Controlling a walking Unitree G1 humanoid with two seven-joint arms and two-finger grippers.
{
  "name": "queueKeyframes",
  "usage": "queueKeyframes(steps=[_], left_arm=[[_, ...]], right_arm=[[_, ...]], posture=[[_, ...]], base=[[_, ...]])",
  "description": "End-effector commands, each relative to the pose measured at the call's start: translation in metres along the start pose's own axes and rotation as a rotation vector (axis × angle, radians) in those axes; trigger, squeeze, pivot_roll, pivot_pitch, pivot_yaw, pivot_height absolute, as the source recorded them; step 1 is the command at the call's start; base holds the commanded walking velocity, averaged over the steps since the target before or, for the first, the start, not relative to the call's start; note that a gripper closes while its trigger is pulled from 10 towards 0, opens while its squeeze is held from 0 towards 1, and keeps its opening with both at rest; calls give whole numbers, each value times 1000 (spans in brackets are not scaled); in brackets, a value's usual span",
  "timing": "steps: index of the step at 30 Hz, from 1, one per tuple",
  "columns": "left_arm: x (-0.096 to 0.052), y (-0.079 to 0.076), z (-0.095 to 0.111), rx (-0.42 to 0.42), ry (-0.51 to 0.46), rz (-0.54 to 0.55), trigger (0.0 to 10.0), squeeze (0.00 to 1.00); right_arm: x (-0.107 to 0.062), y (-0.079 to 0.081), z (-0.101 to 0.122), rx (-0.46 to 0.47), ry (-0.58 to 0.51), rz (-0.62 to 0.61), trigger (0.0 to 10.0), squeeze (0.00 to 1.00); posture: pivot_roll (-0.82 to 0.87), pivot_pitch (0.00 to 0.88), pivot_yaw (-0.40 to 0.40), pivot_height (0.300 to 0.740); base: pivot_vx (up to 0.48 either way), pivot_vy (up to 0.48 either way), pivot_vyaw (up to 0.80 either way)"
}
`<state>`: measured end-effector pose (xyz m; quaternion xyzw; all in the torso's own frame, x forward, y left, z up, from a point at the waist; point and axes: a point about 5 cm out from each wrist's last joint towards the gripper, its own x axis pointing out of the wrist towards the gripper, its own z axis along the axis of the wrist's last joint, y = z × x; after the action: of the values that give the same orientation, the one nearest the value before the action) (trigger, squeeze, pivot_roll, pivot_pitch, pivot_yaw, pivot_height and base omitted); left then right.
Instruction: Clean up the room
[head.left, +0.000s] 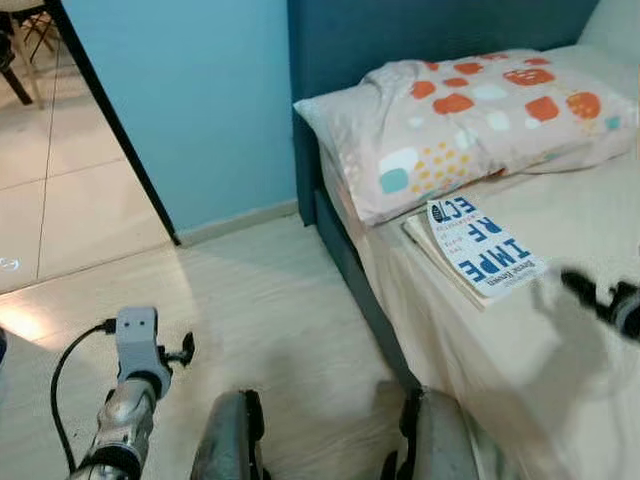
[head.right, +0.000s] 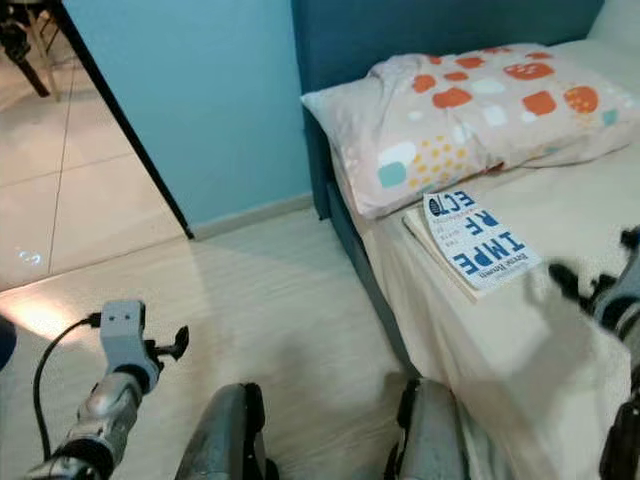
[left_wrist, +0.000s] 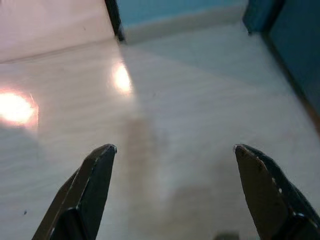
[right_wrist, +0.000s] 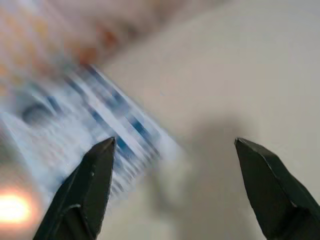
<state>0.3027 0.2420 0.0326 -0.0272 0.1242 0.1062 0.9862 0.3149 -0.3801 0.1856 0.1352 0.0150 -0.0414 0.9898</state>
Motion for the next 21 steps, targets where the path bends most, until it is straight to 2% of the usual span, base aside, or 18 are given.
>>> queueKeyframes(steps=[1,2,3,4,5,6,7,8,9,10,11,12,13,14,18,19,20,21], left_arm=[[1,4,-5,-31,57,58,10000,0],[4,2,1,-38,50,62,10000,0],[4,2,1,-38,50,62,10000,0],[6,1,4,-41,44,61,10000,0],[9,-2,8,-47,40,57,10000,0],[11,-7,9,-31,58,56,10000,0],[12,-10,9,-18,72,57,10000,0],[12,-10,9,-18,72,57,10000,0],[12,-14,9,-15,81,49,10000,0],[12,-14,9,-15,81,49,10000,0],[12,-18,7,-13,90,38,10000,0],[12,-21,5,-16,94,30,10000,0],[10,-27,1,-16,102,13,10000,0],[10,-27,1,-16,102,13,10000,0],[-1,-37,-23,-32,171,-5,10000,0],[-5,-36,-30,-42,198,4,10000,0],[-5,-36,-30,-42,198,4,10000,0],[-9,-33,-39,-54,235,21,10000,0]], right_arm=[[3,25,-1,75,-126,152,10000,0],[4,41,-6,124,-171,214,10000,0],[4,41,-6,124,-171,214,10000,0],[3,50,-10,154,-192,248,10000,0],[5,64,-16,194,-205,294,10000,0],[8,90,-31,218,-195,385,10000,0],[8,108,-41,234,-187,449,10000,0],[8,108,-41,234,-187,449,10000,0],[9,126,-52,243,-165,510,10000,0],[9,126,-52,243,-165,510,10000,0],[9,142,-63,240,-132,560,10000,0],[8,150,-70,239,-113,586,10000,0],[9,157,-84,242,-70,596,10000,0],[9,157,-84,242,-70,596,10000,0],[-4,169,-130,168,106,608,10000,0],[-8,170,-142,115,173,614,10000,0],[-8,170,-142,115,173,614,10000,0],[-13,170,-160,24,274,609,10000,0]], posture=[[96,112,-13,566],[96,109,-13,571],[96,109,-13,571],[96,109,-13,576],[94,97,-12,581],[92,83,-6,586],[92,83,-6,591],[92,83,-6,591],[92,75,-5,596],[92,75,-5,596],[93,72,-6,601],[93,70,-7,606],[92,64,-12,611],[92,64,-12,611],[85,55,-22,631],[81,51,-26,636],[81,51,-26,636],[77,49,-26,641]], base=[[0,0,0],[0,0,0],[0,0,0],[0,0,0],[0,0,0],[-364,0,0],[-364,0,0],[-364,0,0],[-480,0,0],[-480,0,0],[-480,0,0],[-480,0,0],[0,0,0],[0,0,0],[0,0,0],[0,0,0],[0,0,0],[0,0,0]])
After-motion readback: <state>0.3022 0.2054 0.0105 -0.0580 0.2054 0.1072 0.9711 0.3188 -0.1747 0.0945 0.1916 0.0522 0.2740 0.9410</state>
